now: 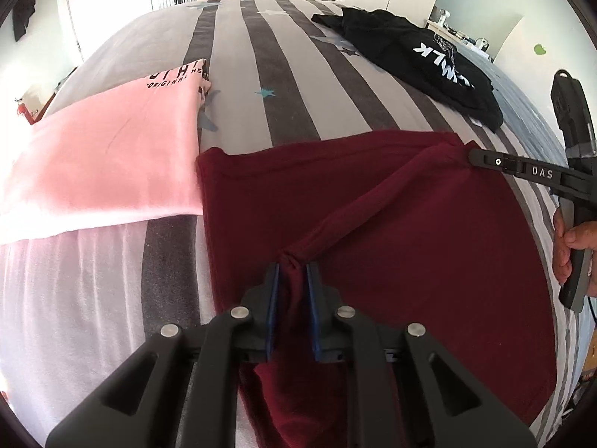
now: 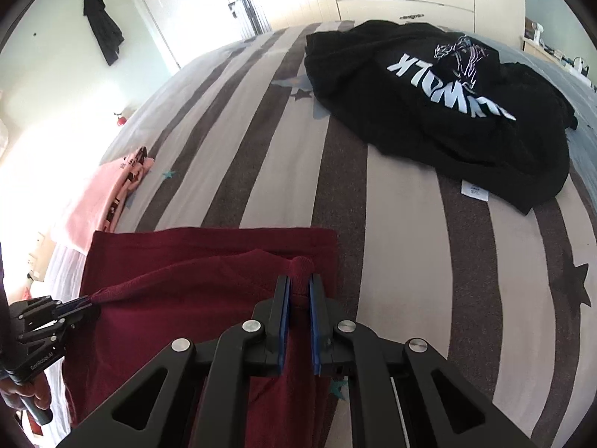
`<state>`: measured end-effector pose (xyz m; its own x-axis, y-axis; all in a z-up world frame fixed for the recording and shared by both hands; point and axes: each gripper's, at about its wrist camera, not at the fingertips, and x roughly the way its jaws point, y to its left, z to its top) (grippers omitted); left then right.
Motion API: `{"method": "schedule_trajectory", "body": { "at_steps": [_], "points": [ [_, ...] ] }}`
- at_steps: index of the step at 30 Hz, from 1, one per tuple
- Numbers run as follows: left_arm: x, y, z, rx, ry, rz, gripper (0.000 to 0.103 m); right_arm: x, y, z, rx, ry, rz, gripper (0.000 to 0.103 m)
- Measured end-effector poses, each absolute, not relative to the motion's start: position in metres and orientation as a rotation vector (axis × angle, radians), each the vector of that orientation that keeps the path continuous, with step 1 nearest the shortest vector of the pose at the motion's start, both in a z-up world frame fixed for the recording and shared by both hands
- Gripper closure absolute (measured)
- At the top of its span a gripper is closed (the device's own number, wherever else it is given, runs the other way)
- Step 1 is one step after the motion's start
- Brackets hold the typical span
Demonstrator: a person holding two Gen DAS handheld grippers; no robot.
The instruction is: Fold clothes
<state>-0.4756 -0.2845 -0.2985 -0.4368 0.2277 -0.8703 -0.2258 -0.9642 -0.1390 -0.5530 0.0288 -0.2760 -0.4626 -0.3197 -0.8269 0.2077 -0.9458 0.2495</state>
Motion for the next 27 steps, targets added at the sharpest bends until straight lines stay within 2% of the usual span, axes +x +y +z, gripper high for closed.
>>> {"method": "schedule_trajectory", "body": {
  "at_steps": [2, 4, 8, 16, 20, 27],
  "points": [
    [-0.478, -0.290, -0.295, -1.481, -0.048, 2.463, 0.089, -0.555, 0.031, -0.278, 1.401, -0.185, -2.436, 0.093],
    [-0.478, -0.296, -0.287, -1.462, -0.099, 2.494, 0.087, -0.558, 0.036, -0.278, 1.405, -0.234, -2.439, 0.087],
    [-0.475, -0.308, -0.266, -1.389, -0.179, 2.590, 0.081, -0.550, 0.051, -0.262, 1.362, -0.292, -2.510, 0.086],
    [-0.408, -0.285, -0.231, -1.274, -0.045, 2.618, 0.080, -0.459, 0.031, -0.234, 1.276, -0.184, -2.435, 0.086],
    [-0.377, -0.257, -0.253, -1.296, 0.034, 2.587, 0.081, -0.414, 0.005, -0.251, 1.256, -0.079, -2.413, 0.086],
    [-0.394, -0.257, -0.305, -1.434, -0.030, 2.595, 0.081, -0.440, 0.011, -0.288, 1.292, -0.160, -2.475, 0.086]
  ]
}}
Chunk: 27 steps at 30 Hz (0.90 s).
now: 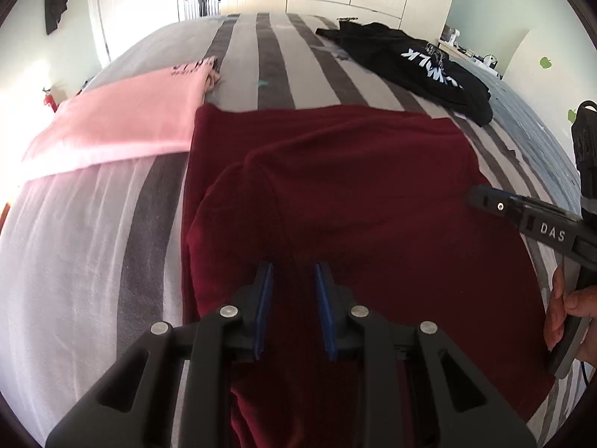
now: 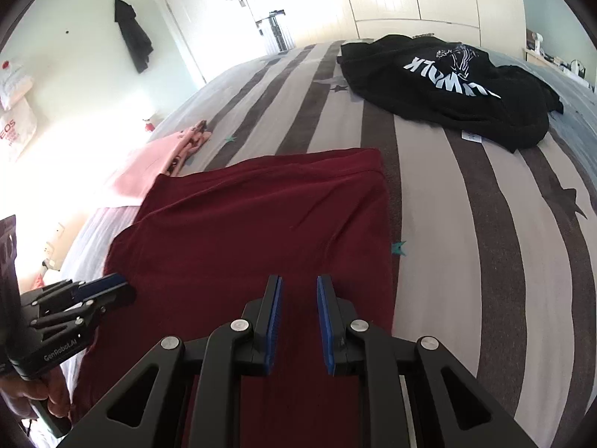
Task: Fold clothes
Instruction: 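Press the folded red sweatshirt flat with the left gripper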
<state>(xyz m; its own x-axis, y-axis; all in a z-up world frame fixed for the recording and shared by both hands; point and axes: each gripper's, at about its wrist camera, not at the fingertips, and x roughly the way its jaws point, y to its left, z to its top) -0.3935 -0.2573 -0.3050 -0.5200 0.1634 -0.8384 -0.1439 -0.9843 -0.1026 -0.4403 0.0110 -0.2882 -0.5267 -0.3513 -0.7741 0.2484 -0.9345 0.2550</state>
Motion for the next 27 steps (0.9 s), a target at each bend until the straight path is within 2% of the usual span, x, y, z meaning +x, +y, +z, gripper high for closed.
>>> {"method": "schedule_trajectory", "body": {
  "at_steps": [4, 7, 9, 12, 13, 17, 23, 27],
  "points": [
    [-0.393, -0.266, -0.300, -1.426, -0.114, 2.623, 0.082, -0.460, 0.023, -0.300, 1.307, -0.156, -2.483, 0.092],
    [-0.395, -0.284, -0.296, -1.426, -0.199, 2.671, 0.085, -0.472, 0.033, -0.294, 1.299, -0.186, -2.517, 0.088],
    [-0.401, -0.287, -0.297, -1.434, -0.175, 2.680, 0.087, -0.485, 0.035, -0.293, 1.304, -0.192, -2.520, 0.088],
    [-0.409, -0.289, -0.299, -1.437, -0.134, 2.696, 0.087, -0.506, 0.029, -0.303, 1.348, -0.100, -2.503, 0.089],
    [-0.411, -0.291, -0.298, -1.432, -0.126, 2.709, 0.089, -0.511, 0.028, -0.305, 1.356, -0.089, -2.501, 0.092],
    [-0.420, -0.300, -0.291, -1.423, -0.146, 2.781, 0.092, -0.518, 0.028, -0.300, 1.363, -0.079, -2.516, 0.093],
    [-0.438, -0.282, -0.274, -1.301, -0.086, 2.744, 0.091, -0.510, 0.016, -0.255, 1.165, -0.089, -2.568, 0.090],
    [-0.455, -0.260, -0.283, -1.297, -0.007, 2.672, 0.091, -0.512, -0.022, -0.258, 1.146, -0.043, -2.436, 0.089]
  ]
}}
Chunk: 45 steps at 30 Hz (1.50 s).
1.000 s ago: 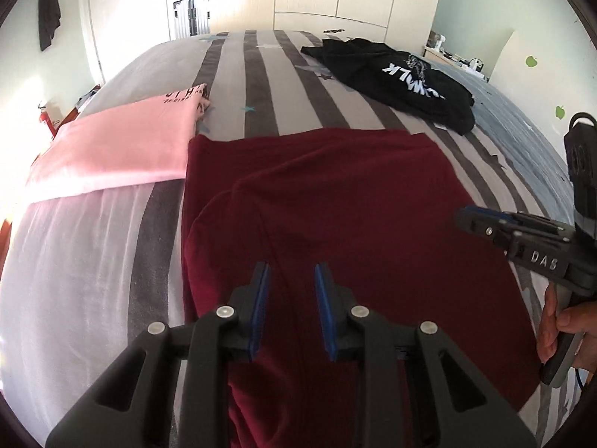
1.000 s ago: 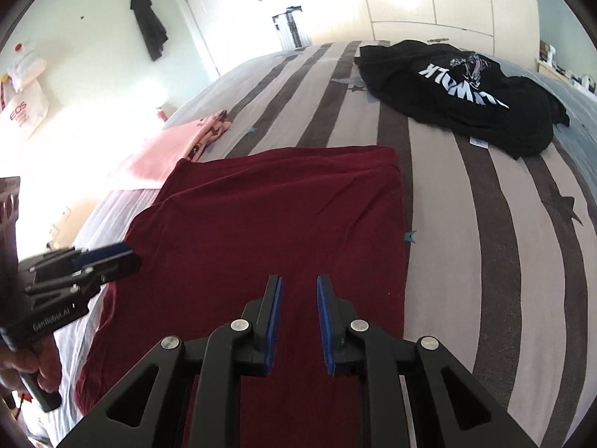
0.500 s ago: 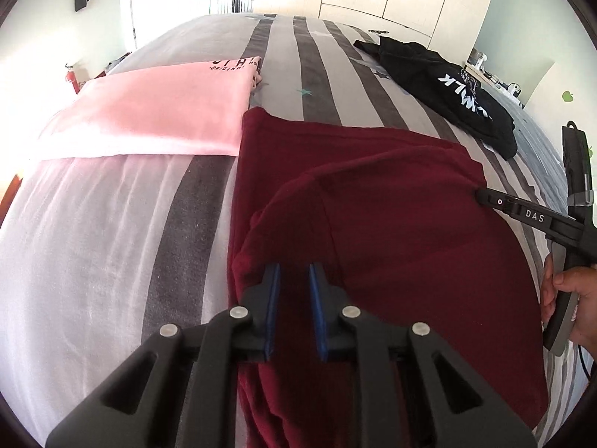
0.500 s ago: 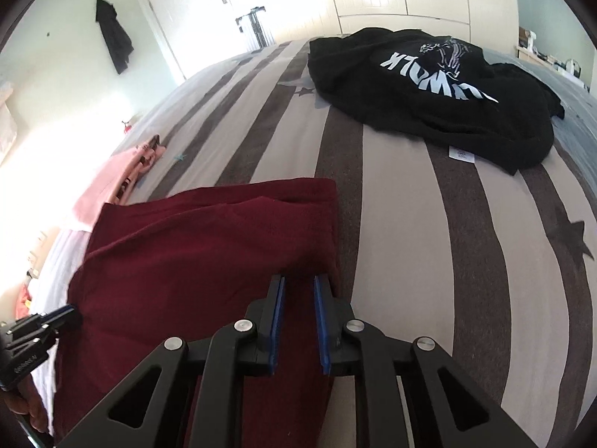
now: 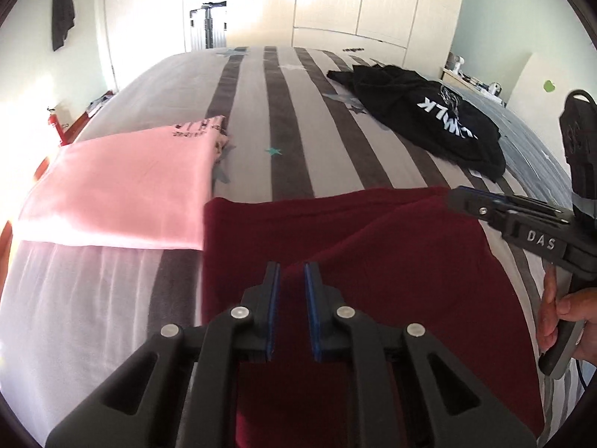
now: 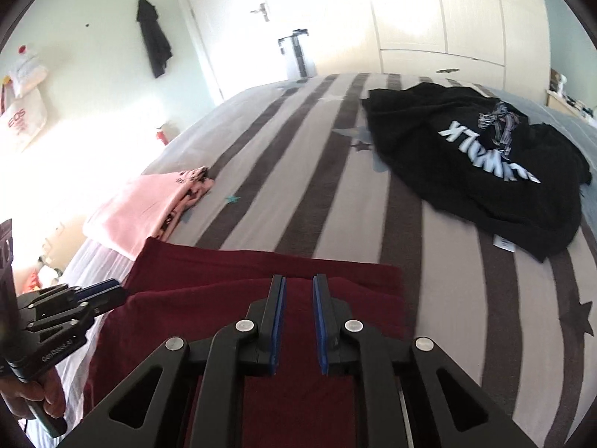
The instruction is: Fold clothes
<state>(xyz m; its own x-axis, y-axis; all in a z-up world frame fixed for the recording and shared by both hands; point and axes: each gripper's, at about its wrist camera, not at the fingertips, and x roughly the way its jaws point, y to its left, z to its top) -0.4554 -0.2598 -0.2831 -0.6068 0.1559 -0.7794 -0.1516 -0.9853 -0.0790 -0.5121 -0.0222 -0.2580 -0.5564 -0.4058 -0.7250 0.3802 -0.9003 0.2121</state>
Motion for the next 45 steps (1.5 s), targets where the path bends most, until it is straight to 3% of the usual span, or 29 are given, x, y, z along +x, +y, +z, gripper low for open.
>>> {"method": "schedule_trajectory", "body": {
  "at_steps": [6, 11, 14, 20, 26, 30, 32, 34, 40, 45],
  "points": [
    [-0.489, -0.258, -0.315, -1.367, 0.000, 2.619, 0.099, -0.533, -0.033, -0.302, 1.267, 0.005, -2.403, 0.092],
    [-0.487, -0.287, -0.291, -1.363, -0.103, 2.724, 0.099, -0.538, -0.009, -0.280, 1.184, -0.022, -2.538, 0.087],
    [-0.459, -0.292, -0.274, -1.332, -0.117, 2.709, 0.099, -0.526, 0.013, -0.261, 1.172, -0.123, -2.555, 0.086],
    [-0.360, -0.262, -0.256, -1.265, -0.014, 2.628, 0.099, -0.434, 0.008, -0.238, 1.129, -0.068, -2.473, 0.086],
    [-0.337, -0.251, -0.295, -1.389, -0.018, 2.612, 0.099, -0.343, -0.011, -0.262, 1.208, -0.070, -2.381, 0.085],
    [-0.338, -0.273, -0.320, -1.434, -0.088, 2.651, 0.101, -0.335, -0.006, -0.299, 1.293, -0.081, -2.413, 0.086],
    [-0.338, -0.272, -0.320, -1.421, -0.032, 2.663, 0.101, -0.338, 0.004, -0.307, 1.293, -0.129, -2.429, 0.090],
    [-0.334, -0.268, -0.313, -1.415, 0.002, 2.681, 0.101, -0.338, 0.009, -0.303, 1.282, -0.132, -2.450, 0.088],
    [-0.305, -0.279, -0.279, -1.395, -0.148, 2.740, 0.101, -0.320, 0.032, -0.291, 1.311, -0.173, -2.488, 0.086],
    [-0.273, -0.252, -0.275, -1.356, -0.089, 2.680, 0.101, -0.288, 0.015, -0.276, 1.258, -0.174, -2.408, 0.084]
  ]
}}
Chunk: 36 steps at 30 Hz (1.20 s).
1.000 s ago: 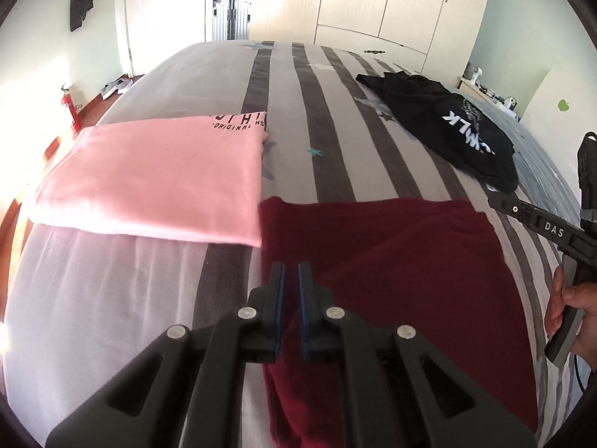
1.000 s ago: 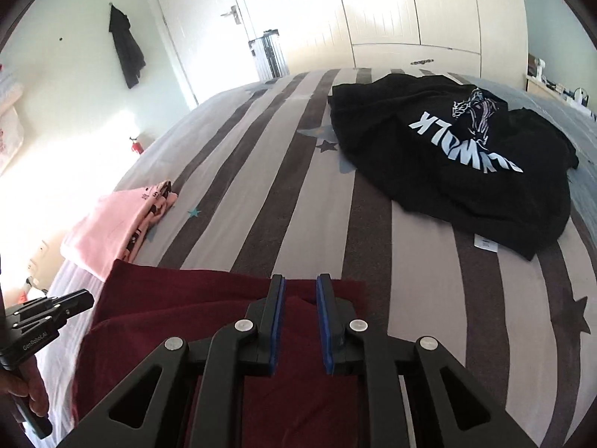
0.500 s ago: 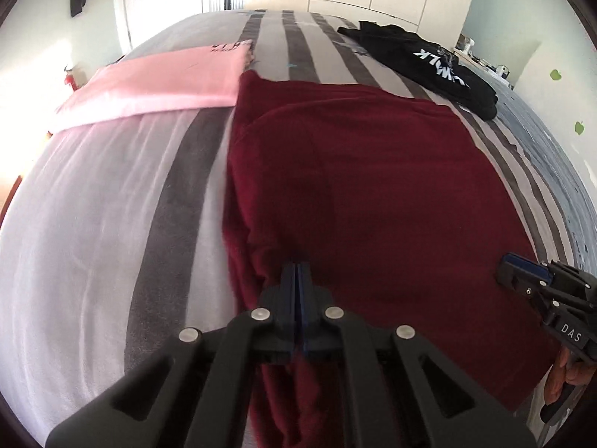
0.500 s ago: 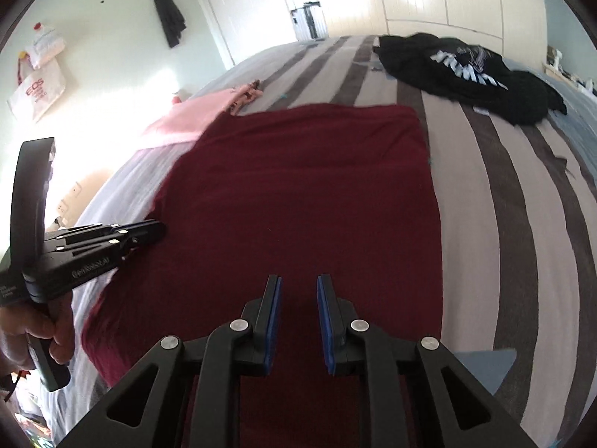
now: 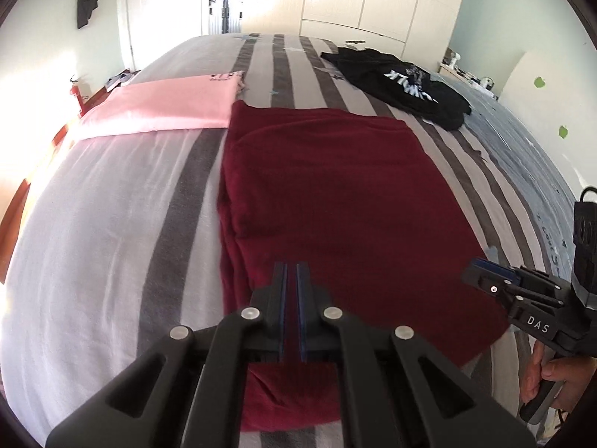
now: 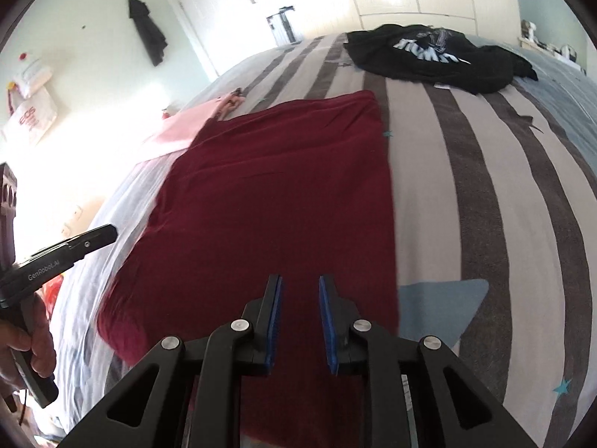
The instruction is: Fold clothes
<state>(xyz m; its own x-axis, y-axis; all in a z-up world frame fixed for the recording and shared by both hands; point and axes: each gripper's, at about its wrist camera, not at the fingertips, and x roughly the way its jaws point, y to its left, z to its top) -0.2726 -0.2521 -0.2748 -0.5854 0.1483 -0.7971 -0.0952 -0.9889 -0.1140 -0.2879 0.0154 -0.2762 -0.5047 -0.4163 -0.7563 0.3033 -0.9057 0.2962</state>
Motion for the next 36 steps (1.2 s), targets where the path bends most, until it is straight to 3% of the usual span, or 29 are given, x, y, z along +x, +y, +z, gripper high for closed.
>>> {"method": "schedule_trajectory", "body": {
  "at_steps": [8, 15, 21, 27, 36],
  "points": [
    [-0.255, -0.243, -0.323, -1.410, 0.068, 2.672, 0.101, -0.255, 0.002, -0.303, 1.285, -0.089, -2.376, 0.084],
    [-0.242, -0.251, -0.297, -1.427, -0.012, 2.700, 0.101, -0.239, 0.027, -0.285, 1.297, -0.087, -2.423, 0.085],
    [-0.215, -0.269, -0.325, -1.517, -0.071, 2.683, 0.100, -0.228, 0.052, -0.304, 1.341, -0.168, -2.441, 0.084],
    [-0.210, -0.275, -0.320, -1.565, -0.121, 2.697, 0.100, -0.226, 0.056, -0.302, 1.348, -0.217, -2.442, 0.084],
    [-0.210, -0.300, -0.288, -1.592, -0.132, 2.788, 0.100, -0.227, 0.077, -0.282, 1.428, -0.080, -2.472, 0.085]
  ]
}}
